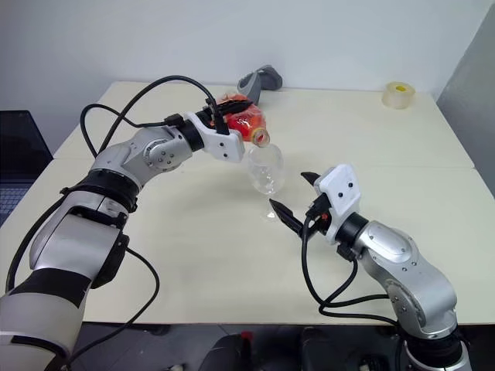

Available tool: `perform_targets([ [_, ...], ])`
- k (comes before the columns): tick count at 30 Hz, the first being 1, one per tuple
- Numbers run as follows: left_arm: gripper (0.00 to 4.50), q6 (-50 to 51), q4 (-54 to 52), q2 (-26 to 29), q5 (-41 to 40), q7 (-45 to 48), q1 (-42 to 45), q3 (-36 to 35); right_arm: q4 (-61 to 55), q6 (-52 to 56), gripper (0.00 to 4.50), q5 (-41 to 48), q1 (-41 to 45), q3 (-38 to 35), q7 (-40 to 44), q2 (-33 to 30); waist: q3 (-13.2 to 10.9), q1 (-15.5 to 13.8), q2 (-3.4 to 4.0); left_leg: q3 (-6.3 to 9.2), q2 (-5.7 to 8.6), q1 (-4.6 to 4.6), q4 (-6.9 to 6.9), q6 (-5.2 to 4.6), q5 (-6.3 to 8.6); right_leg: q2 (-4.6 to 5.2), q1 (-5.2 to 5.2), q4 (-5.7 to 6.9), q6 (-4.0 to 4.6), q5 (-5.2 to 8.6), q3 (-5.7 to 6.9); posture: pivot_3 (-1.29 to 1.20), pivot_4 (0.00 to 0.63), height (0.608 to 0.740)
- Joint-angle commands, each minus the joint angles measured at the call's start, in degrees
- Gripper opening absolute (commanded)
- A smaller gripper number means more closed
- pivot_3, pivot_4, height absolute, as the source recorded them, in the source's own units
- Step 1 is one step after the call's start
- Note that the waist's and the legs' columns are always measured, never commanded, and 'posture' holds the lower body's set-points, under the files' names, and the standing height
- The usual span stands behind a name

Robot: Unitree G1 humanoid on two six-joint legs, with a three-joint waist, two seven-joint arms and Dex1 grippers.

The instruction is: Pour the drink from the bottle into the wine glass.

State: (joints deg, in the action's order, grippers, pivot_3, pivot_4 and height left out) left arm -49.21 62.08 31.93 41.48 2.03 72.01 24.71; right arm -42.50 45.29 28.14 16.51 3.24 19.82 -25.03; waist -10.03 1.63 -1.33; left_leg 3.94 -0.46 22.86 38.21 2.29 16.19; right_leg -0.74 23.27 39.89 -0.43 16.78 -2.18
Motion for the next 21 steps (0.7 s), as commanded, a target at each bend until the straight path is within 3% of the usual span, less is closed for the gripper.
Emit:
perform_targets([
  [1, 1.14, -0.52, -0.52, 1.27, 0.94, -3.6, 3.0, 0.13, -1.55, -1.18, 4.5, -0.32, 0.73, -0.54, -0.19, 0.01, 0.0, 0.03, 0.0, 0.0, 0.0, -0.01, 0.02, -0.02, -0.01, 0.0, 0.0, 0.04, 0.0, 0.0, 0.0, 0.0, 0.15, 0.74],
  [21, 1.13, 0.41, 0.27, 2.64, 3.18, -8.02, 4.14, 1.64, -2.21, -0.43, 4.5, 0.21, 0.96, -0.58, -0.55, 0.15, 0.0, 0.02, 0.0, -0.05, 0.01, -0.02, 0.07, 0.05, -0.08, 0.0, 0.01, 0.09, 0.0, 0.0, 0.0, 0.0, 0.15, 0.74],
])
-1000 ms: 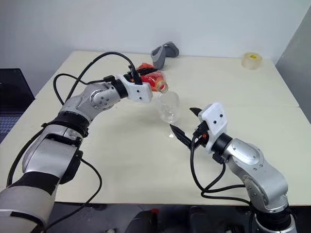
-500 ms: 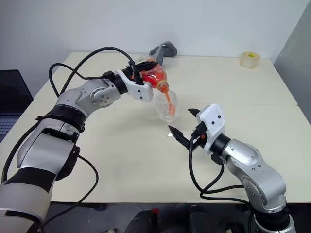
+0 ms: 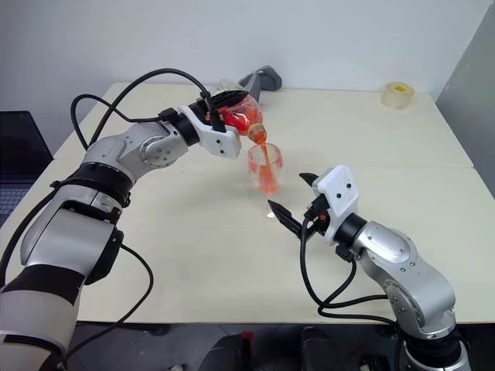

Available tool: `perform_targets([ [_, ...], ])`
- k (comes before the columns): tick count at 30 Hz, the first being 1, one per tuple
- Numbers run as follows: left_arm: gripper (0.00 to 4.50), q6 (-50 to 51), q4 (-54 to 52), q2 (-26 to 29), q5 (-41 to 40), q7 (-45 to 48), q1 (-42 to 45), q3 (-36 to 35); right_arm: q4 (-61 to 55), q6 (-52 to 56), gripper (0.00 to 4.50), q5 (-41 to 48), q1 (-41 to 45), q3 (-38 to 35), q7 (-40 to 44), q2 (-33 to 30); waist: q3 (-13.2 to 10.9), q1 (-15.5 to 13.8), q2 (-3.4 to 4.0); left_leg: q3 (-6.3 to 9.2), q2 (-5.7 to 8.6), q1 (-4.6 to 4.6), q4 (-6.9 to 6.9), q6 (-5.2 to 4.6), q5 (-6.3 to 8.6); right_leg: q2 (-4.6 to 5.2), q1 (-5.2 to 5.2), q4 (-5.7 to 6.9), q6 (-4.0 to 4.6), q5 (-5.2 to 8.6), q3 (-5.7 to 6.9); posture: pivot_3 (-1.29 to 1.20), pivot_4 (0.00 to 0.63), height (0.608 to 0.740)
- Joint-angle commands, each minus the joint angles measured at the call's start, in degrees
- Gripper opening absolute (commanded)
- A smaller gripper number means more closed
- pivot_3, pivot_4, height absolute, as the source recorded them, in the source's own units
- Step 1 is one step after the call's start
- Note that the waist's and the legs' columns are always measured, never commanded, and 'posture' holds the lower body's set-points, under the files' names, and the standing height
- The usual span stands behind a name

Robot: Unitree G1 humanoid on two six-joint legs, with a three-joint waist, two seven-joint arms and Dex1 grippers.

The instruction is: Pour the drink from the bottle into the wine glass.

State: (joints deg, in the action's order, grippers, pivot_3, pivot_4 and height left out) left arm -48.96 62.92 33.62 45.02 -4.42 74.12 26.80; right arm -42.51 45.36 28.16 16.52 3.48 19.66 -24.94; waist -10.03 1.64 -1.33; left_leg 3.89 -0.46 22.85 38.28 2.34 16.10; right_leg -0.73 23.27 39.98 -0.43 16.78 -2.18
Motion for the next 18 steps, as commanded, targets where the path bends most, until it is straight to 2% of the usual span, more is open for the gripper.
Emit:
perform_targets([
  [1, 1.13, 0.18, -0.58, 0.97, -0.32, -1.59, 2.0, -0.42, -2.26, -0.43, 4.5, 0.27, 0.98, -0.86, -0.38, 0.04, 0.0, 0.0, 0.0, 0.0, 0.0, 0.0, 0.0, 0.0, 0.0, 0.0, 0.0, 0.0, 0.0, 0.0, 0.0, 0.0, 0.15, 0.74],
  [18, 1.13, 0.71, -0.22, 1.61, 1.04, -3.48, 1.9, 0.26, -3.0, -0.23, 4.5, 0.74, 1.32, -0.87, -0.21, 0.02, 0.0, 0.0, 0.0, 0.0, 0.0, 0.0, 0.04, 0.0, 0.0, 0.0, 0.0, 0.03, 0.0, 0.0, 0.0, 0.0, 0.15, 0.74],
])
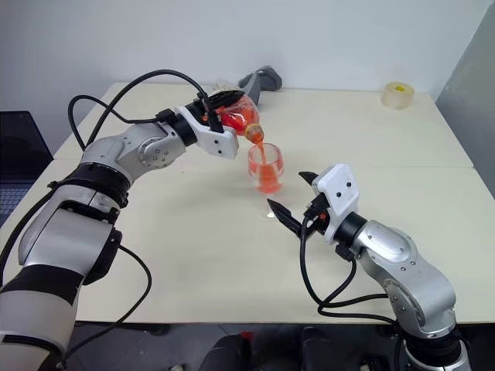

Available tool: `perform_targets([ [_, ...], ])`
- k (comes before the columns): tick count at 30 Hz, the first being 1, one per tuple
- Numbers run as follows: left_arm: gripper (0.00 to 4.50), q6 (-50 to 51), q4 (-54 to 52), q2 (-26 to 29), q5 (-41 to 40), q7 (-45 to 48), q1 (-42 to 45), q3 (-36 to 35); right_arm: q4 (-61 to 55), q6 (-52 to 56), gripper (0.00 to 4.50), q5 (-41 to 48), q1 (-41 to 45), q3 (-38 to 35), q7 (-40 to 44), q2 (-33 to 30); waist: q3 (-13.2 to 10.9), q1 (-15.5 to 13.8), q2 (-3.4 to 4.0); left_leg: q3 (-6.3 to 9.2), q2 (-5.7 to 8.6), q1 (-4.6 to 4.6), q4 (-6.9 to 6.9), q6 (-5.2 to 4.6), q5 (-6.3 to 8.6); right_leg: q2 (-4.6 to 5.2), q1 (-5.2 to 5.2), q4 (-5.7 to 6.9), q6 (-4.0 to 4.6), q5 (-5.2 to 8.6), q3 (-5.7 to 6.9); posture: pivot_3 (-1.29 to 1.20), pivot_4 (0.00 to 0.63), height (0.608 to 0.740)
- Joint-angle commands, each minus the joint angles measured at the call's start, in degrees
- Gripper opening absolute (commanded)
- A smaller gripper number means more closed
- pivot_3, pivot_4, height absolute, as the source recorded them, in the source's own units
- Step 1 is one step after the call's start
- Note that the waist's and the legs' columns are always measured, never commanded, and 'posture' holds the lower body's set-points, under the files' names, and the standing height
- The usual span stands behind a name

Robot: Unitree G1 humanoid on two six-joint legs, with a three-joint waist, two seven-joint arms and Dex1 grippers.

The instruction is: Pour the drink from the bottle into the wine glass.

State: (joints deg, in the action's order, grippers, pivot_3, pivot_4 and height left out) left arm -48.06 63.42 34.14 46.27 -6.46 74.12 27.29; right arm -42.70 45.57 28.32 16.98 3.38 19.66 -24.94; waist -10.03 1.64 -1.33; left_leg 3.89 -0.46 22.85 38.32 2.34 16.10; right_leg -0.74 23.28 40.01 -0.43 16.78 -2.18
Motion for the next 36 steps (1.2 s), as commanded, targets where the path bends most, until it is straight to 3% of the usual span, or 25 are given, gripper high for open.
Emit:
perform_targets([
  [1, 1.13, -0.23, -0.72, 1.12, -0.2, -1.55, 1.89, -0.2, -2.83, -0.46, 4.5, 0.57, 0.83, -0.72, -0.21, 0.03, 0.0, 0.0, 0.0, 0.0, 0.0, 0.0, 0.0, 0.0, 0.0, 0.0, 0.0, 0.0, 0.0, 0.0, 0.0, 0.0, 0.15, 0.74],
  [36, 1.13, 0.16, 0.08, 1.44, -0.04, -2.81, 2.02, 0.45, -1.88, -1.44, 4.5, 0.2, 0.96, 0.04, 0.91, 0.59, 0.0, 0.01, 0.0, -0.16, 0.0, 0.03, 0.15, -0.01, 0.0, 0.0, 0.0, 0.08, 0.0, 0.0, 0.01, 0.0, 0.15, 0.74],
])
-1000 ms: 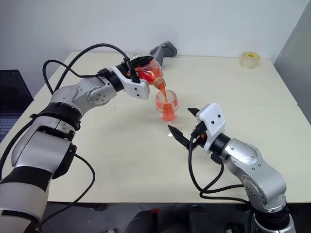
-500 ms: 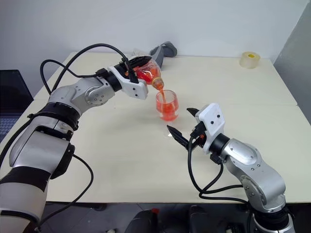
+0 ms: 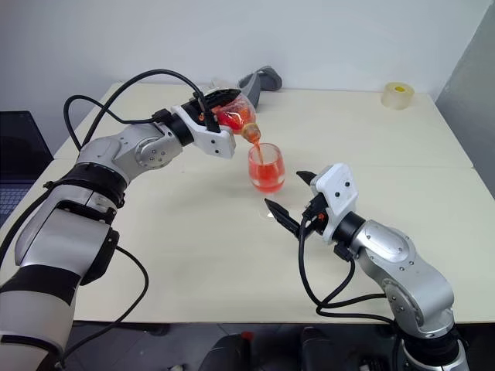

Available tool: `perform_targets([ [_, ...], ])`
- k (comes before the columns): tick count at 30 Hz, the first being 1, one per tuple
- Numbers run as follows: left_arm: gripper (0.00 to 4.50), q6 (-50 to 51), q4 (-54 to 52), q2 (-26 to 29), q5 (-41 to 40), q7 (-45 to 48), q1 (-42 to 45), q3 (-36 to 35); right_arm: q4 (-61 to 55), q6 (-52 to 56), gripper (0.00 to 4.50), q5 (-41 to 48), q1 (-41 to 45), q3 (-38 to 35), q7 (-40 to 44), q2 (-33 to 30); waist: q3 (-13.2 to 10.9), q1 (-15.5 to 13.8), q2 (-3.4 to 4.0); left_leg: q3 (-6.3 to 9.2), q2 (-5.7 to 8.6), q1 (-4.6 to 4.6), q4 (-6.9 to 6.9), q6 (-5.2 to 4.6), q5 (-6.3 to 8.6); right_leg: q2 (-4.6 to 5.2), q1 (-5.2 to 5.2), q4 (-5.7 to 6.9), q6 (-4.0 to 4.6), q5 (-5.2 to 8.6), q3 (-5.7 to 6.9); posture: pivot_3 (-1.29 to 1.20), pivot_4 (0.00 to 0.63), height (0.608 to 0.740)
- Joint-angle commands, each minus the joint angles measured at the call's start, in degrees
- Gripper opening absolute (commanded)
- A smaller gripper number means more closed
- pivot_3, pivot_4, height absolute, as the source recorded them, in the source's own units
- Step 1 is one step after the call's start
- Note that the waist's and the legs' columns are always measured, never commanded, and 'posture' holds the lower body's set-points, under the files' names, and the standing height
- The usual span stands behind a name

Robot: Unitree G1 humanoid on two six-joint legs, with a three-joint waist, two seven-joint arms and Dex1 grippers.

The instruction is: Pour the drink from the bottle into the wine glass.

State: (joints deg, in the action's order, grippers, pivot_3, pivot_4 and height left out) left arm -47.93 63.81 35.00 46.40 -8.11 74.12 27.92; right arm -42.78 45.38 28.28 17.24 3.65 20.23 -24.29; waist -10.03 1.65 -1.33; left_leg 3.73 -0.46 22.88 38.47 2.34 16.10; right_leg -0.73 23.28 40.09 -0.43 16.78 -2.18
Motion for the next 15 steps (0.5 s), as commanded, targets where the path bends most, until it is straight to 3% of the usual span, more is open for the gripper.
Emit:
perform_targets([
  [1, 1.13, 0.04, -0.29, 0.58, -0.12, -1.26, 2.04, -0.14, -1.78, -1.25, 4.5, 0.23, 0.72, -0.23, 0.37, -0.08, 0.0, 0.0, 0.0, 0.0, 0.0, 0.0, 0.0, 0.0, 0.0, 0.0, 0.0, 0.0, 0.0, 0.0, 0.0, 0.0, 0.15, 0.74],
  [15, 1.06, 0.39, 0.09, 0.15, -1.01, -0.18, 1.67, -0.17, -2.13, -1.34, 4.5, -0.07, 0.47, 0.03, 0.58, -0.34, 0.0, 0.0, 0.0, -0.02, 0.0, 0.0, 0.04, 0.0, 0.0, 0.0, 0.0, 0.02, 0.0, 0.0, 0.0, 0.0, 0.15, 0.74],
])
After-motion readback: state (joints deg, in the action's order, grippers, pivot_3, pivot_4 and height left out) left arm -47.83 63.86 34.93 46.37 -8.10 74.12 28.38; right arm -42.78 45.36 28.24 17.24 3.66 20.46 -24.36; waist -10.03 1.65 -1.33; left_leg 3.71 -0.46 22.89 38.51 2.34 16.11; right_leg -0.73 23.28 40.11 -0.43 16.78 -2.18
